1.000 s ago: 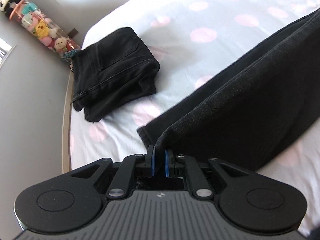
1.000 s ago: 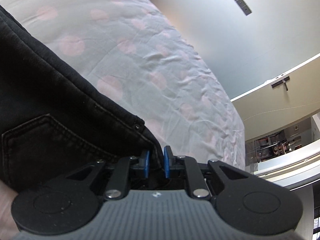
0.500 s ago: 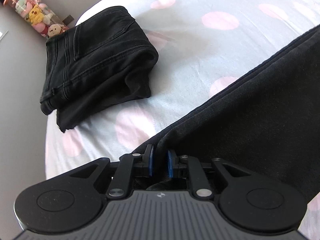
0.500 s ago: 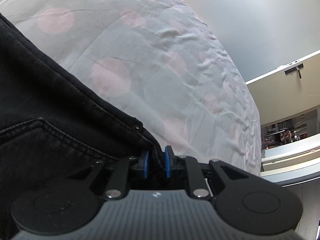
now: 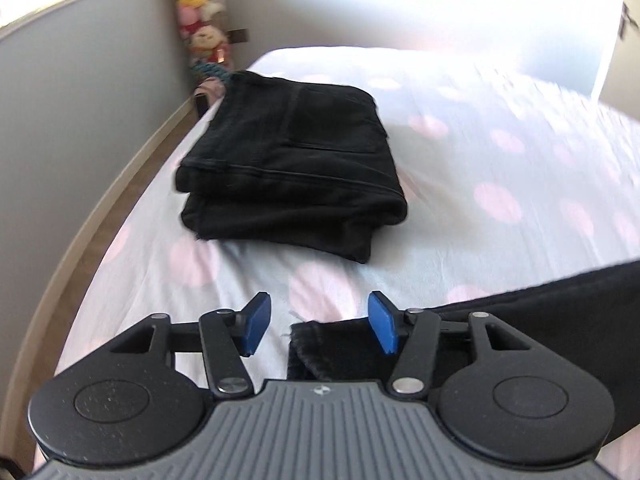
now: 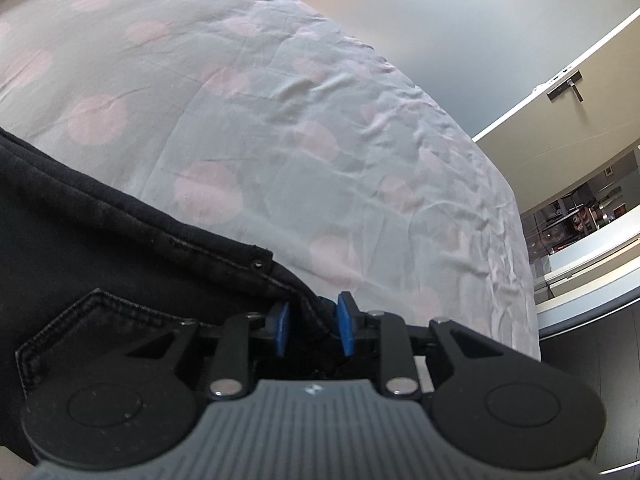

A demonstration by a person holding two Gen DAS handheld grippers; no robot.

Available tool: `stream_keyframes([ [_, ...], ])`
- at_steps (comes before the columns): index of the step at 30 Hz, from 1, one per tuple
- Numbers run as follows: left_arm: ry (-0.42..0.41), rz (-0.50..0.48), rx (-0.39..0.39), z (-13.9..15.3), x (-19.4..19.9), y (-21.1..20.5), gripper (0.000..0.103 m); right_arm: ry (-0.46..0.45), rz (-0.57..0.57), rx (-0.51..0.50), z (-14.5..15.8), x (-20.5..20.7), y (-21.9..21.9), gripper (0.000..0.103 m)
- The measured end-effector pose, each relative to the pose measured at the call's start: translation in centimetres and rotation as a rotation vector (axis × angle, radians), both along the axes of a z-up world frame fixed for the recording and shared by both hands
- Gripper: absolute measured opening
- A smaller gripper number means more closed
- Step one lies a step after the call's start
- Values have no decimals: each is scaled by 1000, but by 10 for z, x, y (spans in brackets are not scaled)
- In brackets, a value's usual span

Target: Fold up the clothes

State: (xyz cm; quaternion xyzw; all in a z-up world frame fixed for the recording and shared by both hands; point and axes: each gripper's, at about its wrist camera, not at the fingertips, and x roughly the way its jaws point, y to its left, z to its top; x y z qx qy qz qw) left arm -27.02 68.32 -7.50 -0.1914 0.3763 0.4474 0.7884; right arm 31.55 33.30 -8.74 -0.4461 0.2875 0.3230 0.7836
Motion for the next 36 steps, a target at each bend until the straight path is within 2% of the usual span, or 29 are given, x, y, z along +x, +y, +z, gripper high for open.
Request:
stream_keyframes([
  [3,-3,8,-47,-2,-10,-12,68,13,-16,22,9,-4,-7,35],
  [9,65,-57,-92,-19,-20,-45,68,54,-43,73,25,-7,-16,37],
  [12,84,-77,-96,-22,-21,-57,68,71,-23,41,28,-6,-14,40],
  [13,85,-80,-94,-22,-22,-60,68,78,-18,28,28,-4,-14,45],
  [14,84,-82,-96,-22,-23,-61,68,83,-11,20,30,-3,-14,56],
  [15,83,-83,-95,-21,-23,-63,68,84,1,20,32,-3,-15,97],
  [16,85,-86,-90,-20,-23,-64,68,84,14,22,35,-2,-16,102],
  [18,90,-93,-83,-19,-23,-66,68,66,21,48,44,1,-19,102],
  [21,89,-91,-81,-18,-21,-68,68,86,-38,144,55,12,-33,102],
  [25,84,-80,-97,-23,-20,-70,68,181,-97,246,46,26,-61,102],
  [27,97,-73,-100,-27,-20,-71,68,189,-137,276,36,33,-75,99],
  [29,106,-61,-111,-33,-20,-71,68,210,-192,298,24,45,-88,85],
  [30,102,-52,-117,-36,-20,-70,68,225,-223,309,17,51,-93,66],
  [31,94,-40,-123,-38,-20,-69,68,241,-253,323,11,58,-98,56],
  [34,87,-4,-127,-45,-17,-66,67,340,-314,406,-6,77,-107,55],
  [35,96,6,-122,-47,-15,-66,63,376,-326,425,-12,82,-108,55],
  [36,107,15,-118,-50,-13,-65,54,411,-335,438,-17,86,-107,45],
])
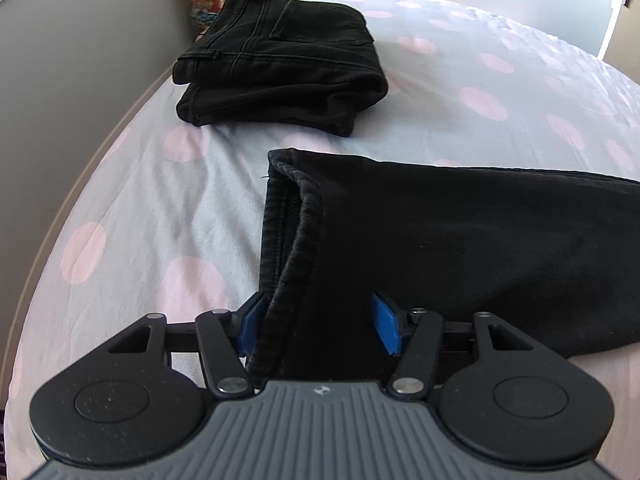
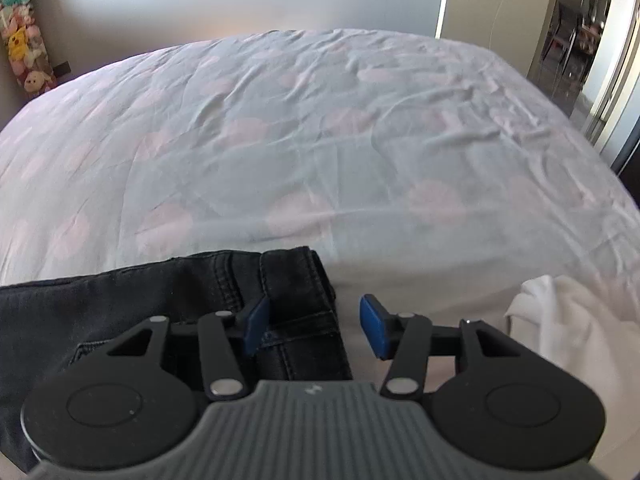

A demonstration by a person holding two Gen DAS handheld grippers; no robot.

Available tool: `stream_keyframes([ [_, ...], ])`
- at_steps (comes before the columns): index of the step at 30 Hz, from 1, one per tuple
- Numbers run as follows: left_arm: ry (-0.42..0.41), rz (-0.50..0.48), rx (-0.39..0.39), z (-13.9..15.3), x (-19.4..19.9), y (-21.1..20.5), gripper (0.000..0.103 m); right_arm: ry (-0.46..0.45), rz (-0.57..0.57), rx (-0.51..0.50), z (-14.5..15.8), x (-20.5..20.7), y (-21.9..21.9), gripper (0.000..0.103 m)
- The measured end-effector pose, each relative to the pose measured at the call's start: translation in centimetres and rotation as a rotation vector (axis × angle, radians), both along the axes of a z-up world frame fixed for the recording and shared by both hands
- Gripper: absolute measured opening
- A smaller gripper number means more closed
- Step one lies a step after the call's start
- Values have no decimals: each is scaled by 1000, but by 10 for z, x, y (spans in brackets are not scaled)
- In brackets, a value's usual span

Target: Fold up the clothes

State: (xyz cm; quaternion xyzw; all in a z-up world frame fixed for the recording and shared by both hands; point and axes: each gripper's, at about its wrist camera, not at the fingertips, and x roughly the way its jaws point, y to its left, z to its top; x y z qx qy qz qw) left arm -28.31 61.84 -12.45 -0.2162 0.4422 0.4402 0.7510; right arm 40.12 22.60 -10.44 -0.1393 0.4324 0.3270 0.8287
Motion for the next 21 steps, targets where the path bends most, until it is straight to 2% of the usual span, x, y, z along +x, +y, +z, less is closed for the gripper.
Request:
stream_keyframes([
  [1,14,8,4,-2,2,1,49,23,-6,14,-4,3,1,33],
  [2,24,16,7,-4,3,2,44,13,-10,17,-5,2,4,30],
  [3,28,24,8,-5,5,4,41,-27,-14,13,-2,1,8,12],
  [5,37,31,17,-7,9,6,36,-105,-49,20,5,4,12,11],
  [6,45,27,20,-9,12,7,34,-114,-76,36,7,9,13,11],
  [8,74,31,23,-14,18,9,33,-172,-115,0,5,13,21,0],
  [10,112,35,20,-19,24,10,34,-266,-166,-67,4,16,23,0],
  [13,163,16,55,-17,33,6,35,-222,-156,-11,13,21,10,0],
  [16,201,-16,158,-2,40,-9,36,-209,-92,31,26,5,-1,2],
  [19,134,-19,226,27,47,-30,40,-181,-47,112,41,-22,-14,5],
  [21,68,-44,230,48,55,-47,41,-151,-26,162,52,-43,-20,6],
])
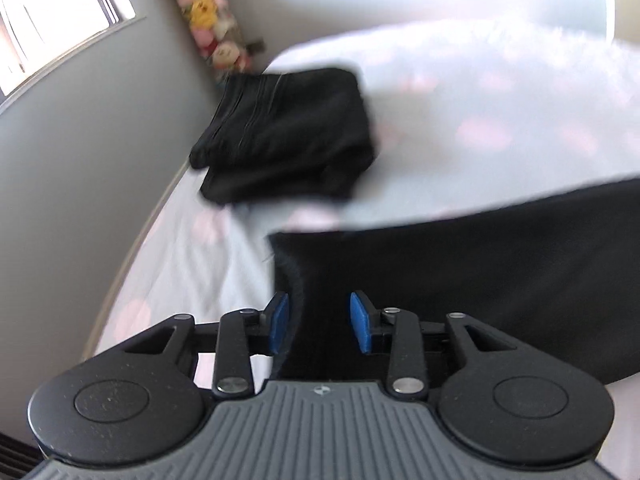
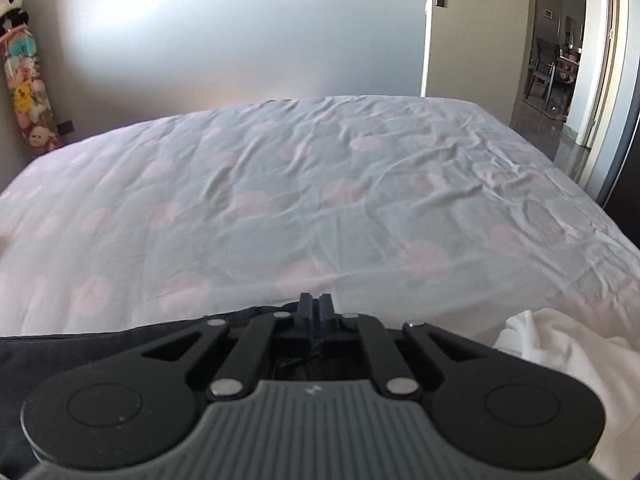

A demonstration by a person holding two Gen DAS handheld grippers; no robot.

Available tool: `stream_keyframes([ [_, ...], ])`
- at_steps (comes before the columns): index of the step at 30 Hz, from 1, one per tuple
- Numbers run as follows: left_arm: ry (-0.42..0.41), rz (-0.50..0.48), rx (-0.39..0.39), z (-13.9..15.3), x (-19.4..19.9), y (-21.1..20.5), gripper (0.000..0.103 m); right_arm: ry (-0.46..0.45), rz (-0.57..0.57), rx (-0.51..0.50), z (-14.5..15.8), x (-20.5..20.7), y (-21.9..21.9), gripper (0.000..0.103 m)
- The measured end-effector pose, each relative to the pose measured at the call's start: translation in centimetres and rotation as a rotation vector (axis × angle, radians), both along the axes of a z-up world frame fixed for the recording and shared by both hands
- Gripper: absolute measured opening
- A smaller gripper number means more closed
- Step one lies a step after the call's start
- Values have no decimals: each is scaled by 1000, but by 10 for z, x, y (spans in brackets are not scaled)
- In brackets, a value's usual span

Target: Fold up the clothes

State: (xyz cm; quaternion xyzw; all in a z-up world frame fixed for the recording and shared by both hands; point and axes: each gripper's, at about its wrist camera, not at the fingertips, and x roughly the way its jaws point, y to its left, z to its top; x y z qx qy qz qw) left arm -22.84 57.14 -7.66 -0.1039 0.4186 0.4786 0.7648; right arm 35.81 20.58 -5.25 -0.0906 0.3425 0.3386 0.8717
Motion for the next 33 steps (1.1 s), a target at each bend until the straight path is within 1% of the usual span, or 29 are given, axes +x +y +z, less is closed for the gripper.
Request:
stream_keyframes([
  [2,-55,-56,-6,20,12,-23,42,16,37,32,9,-27,-4,6],
  [3,-81,-84,-8,30,19,-35,46,22,59,46,13,-41,-6,6],
  [5,-131,-148,-27,45,37,-63,51,35,101,76,21,-69,-10,8],
  [8,-213,-241,-71,59,65,-105,51,61,147,129,21,-116,-20,9],
  [11,-262,-325,-98,62,101,-145,51,54,180,135,10,-162,-28,14],
  [13,-287,-363,-123,57,127,-168,51,56,191,126,-4,-191,-33,27],
  [16,-351,-406,-222,43,166,-198,51,76,187,112,-28,-223,-39,29],
  [17,-363,-423,-248,37,179,-208,51,89,178,107,-37,-228,-39,30],
  [18,-368,-437,-262,31,191,-218,51,103,169,102,-46,-232,-38,33],
  [19,-373,-442,-270,24,200,-227,51,119,161,98,-56,-235,-37,36],
  [21,-382,-450,-285,9,219,-242,51,139,152,87,-72,-237,-34,36],
  [22,-383,-445,-291,2,227,-247,51,146,148,76,-81,-238,-33,39],
  [23,-384,-437,-293,-5,233,-252,51,154,149,59,-88,-237,-31,41],
  [25,-374,-430,-300,-18,244,-255,51,168,156,42,-98,-235,-27,49],
  [28,-339,-438,-290,-32,248,-257,51,166,176,18,-106,-234,-21,50],
  [30,-322,-437,-296,-39,245,-253,51,183,180,-13,-115,-230,-14,49],
  [32,-319,-446,-298,-46,243,-247,51,209,180,-21,-123,-226,-9,40],
  [33,-319,-451,-299,-48,241,-245,51,221,181,-16,-126,-224,-6,28],
])
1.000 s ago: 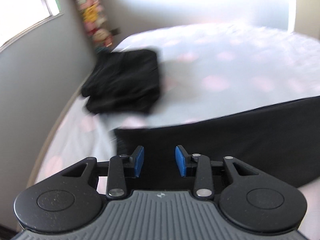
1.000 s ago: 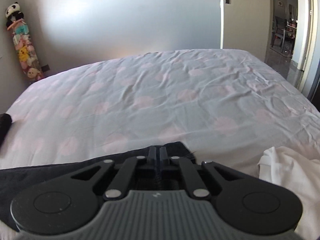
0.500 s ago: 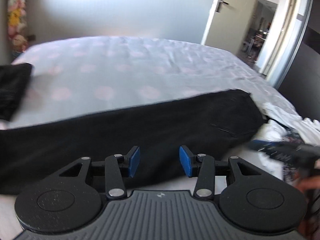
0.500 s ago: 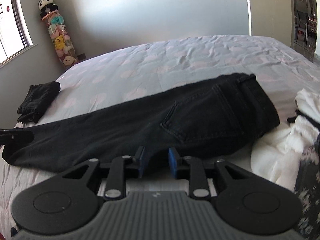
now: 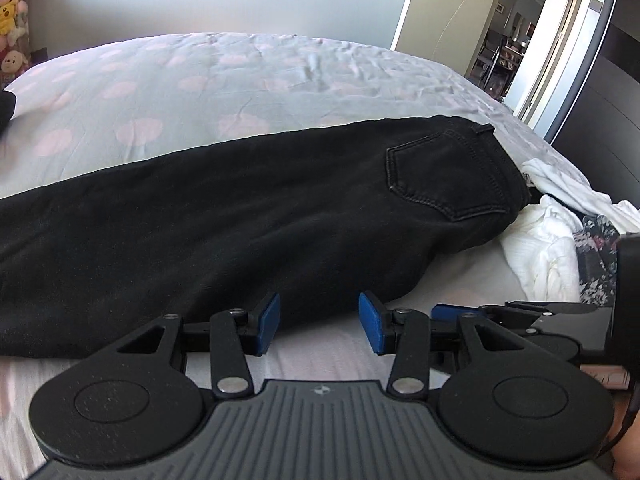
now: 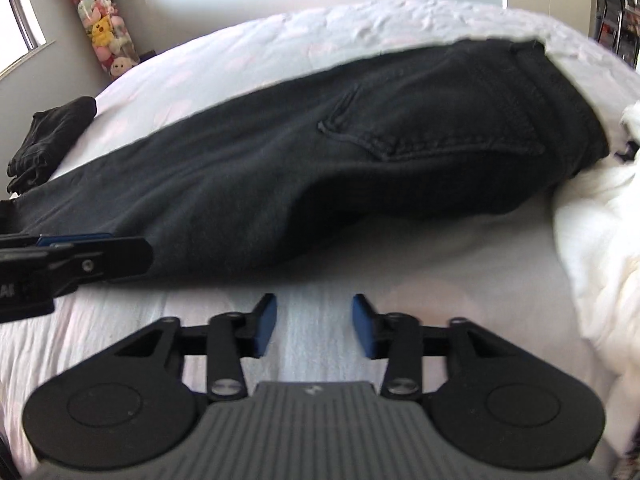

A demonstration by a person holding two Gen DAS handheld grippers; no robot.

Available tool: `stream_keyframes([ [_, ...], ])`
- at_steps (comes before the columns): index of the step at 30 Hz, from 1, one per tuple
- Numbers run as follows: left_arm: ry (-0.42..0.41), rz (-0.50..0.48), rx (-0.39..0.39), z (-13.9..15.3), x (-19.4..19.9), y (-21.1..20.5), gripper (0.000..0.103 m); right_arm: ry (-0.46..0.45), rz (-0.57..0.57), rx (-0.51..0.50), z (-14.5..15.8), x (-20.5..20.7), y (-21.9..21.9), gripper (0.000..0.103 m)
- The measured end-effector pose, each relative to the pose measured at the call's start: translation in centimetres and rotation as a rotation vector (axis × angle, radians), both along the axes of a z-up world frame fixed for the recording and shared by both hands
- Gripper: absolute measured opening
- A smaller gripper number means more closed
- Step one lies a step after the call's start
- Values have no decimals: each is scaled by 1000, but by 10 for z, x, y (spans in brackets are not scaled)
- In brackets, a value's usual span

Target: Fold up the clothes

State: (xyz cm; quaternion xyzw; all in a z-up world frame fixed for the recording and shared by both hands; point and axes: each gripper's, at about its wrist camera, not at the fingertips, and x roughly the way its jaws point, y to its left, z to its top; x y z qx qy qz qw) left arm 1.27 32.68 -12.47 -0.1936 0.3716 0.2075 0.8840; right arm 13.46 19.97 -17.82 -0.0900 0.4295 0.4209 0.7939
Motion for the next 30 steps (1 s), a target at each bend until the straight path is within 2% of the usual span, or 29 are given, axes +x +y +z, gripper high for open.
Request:
stream_keyframes([
  [1,-6,-6,-1,-2,-3,3,51,2,-2,14,-1,2,2,18],
  [7,-67,-33,-68,-14,-15,14,51,-109,-27,119,13,5,6,13],
  [11,-57,-44,-106,-27,-20,17,51,-147,-27,150,18,10,12,8],
  [15,-7,-76,-102,-37,-16,13,51,-160,-15,140,19,10,13,8],
  [17,14,-98,-128,-43,-14,11,51,-150,-18,151,20,12,11,8],
  [21,27,-76,-131,-56,-9,10,50,-149,-17,155,24,9,8,12],
  [25,-11,-55,-86,-55,-7,12,39,-141,-37,108,27,5,-2,15],
  [27,-49,-39,-64,-52,-7,15,34,-107,-52,76,24,8,-6,16],
  [30,-108,-22,-41,-44,-9,20,29,-36,-65,55,18,14,-11,24],
])
